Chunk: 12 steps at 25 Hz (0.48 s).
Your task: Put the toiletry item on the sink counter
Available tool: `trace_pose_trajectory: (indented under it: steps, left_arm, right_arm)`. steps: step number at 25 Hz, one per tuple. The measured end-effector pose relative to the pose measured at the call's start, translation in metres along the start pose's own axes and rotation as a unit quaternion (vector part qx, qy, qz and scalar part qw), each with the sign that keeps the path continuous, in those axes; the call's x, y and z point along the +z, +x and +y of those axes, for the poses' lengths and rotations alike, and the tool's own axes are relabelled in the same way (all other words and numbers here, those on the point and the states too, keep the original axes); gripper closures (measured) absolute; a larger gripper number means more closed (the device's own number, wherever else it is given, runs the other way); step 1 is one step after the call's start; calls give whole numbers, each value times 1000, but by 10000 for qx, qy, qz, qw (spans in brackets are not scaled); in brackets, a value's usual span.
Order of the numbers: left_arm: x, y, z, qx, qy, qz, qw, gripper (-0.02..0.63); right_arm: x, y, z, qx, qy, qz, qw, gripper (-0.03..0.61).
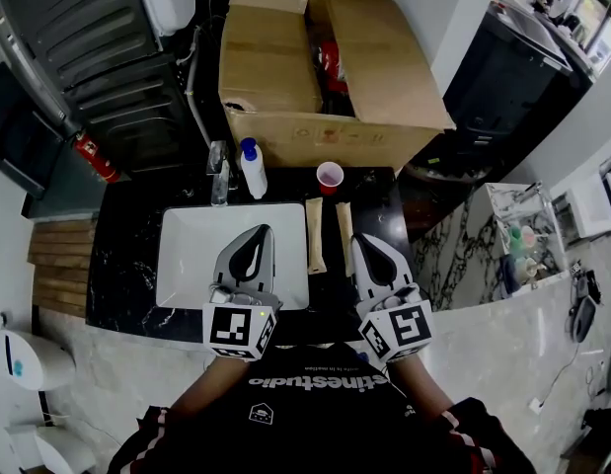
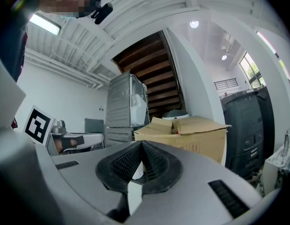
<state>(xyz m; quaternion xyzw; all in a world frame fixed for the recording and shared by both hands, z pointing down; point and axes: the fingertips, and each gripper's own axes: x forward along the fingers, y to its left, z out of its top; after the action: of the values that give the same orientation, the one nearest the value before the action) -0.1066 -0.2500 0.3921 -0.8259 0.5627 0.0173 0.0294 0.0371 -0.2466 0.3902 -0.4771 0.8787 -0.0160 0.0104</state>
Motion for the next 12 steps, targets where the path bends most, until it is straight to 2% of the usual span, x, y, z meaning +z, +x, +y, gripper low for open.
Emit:
trace_pose_trajectory:
  steps: [5, 12]
  left_arm:
    - [-8, 2, 5, 34, -194, 96, 9998, 598]
    - [-14, 5, 4, 13, -236, 172, 9996, 598]
  right_arm:
    - [-2, -1, -2, -65, 5, 8, 10000, 541]
    - [-7, 1, -10, -158, 64, 113, 9998, 541]
